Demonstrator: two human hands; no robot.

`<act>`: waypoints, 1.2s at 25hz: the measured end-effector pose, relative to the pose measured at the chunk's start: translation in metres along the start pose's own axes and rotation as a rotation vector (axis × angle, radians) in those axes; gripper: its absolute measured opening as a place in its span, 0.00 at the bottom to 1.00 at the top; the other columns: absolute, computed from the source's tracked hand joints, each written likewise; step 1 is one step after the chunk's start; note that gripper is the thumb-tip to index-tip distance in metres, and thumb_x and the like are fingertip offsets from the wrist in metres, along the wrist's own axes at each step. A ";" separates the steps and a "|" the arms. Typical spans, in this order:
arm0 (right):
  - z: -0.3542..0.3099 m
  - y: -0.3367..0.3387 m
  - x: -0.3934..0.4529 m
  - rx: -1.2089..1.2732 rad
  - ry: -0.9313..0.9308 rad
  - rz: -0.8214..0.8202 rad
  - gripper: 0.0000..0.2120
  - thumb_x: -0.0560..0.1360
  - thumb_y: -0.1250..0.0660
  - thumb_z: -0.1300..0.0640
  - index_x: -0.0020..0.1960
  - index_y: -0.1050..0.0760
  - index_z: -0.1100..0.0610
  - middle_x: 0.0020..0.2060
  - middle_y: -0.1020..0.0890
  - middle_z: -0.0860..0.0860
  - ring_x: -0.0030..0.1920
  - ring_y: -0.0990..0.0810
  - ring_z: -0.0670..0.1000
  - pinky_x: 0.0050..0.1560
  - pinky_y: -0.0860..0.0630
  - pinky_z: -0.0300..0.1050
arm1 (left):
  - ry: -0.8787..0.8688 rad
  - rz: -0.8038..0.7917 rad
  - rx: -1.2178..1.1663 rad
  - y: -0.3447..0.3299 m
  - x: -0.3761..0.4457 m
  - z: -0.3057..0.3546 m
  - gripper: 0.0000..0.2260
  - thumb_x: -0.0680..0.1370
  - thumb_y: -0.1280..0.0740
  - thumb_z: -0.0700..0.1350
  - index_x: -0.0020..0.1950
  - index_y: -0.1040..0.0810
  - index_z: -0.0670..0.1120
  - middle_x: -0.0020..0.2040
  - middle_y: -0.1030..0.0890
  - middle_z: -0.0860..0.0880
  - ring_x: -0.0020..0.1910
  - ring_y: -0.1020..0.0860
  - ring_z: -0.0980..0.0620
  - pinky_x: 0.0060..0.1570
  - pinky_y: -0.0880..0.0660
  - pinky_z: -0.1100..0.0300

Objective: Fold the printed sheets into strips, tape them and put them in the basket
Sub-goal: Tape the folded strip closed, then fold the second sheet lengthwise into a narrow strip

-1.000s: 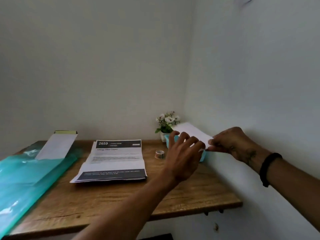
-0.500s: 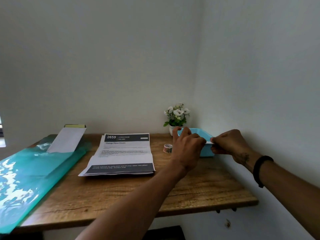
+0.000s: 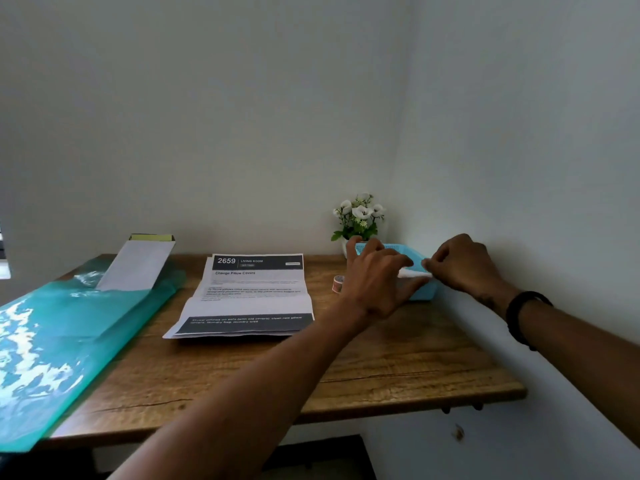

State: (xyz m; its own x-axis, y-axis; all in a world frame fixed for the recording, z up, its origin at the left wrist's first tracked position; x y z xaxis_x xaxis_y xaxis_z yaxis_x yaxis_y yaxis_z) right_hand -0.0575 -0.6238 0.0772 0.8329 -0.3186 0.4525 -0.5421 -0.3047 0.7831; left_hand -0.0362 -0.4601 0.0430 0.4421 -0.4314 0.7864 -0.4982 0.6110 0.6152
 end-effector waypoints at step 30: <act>-0.177 -0.201 -0.001 0.055 0.222 -0.330 0.30 0.72 0.25 0.37 0.67 0.24 0.53 0.65 0.21 0.55 0.64 0.24 0.56 0.62 0.29 0.46 | 1.299 0.017 -0.869 0.101 -0.126 -0.295 0.02 0.82 0.33 0.41 0.50 0.24 0.43 0.21 0.24 0.53 0.17 0.27 0.57 0.21 0.31 0.67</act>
State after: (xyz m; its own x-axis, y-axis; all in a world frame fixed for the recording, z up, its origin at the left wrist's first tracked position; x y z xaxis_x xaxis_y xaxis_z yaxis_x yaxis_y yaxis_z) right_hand 0.0700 -0.4031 -0.0048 0.9638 0.0046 0.2666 -0.2417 -0.4074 0.8807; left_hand 0.0781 -0.1481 -0.0101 0.9864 0.1467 -0.0743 -0.1451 0.9890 0.0275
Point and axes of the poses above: each hand's wrist, its own x-axis towards the middle knuckle, its own y-axis out of the back of the hand, z = x × y, the point moved 6 cm from there along x, towards the middle knuckle
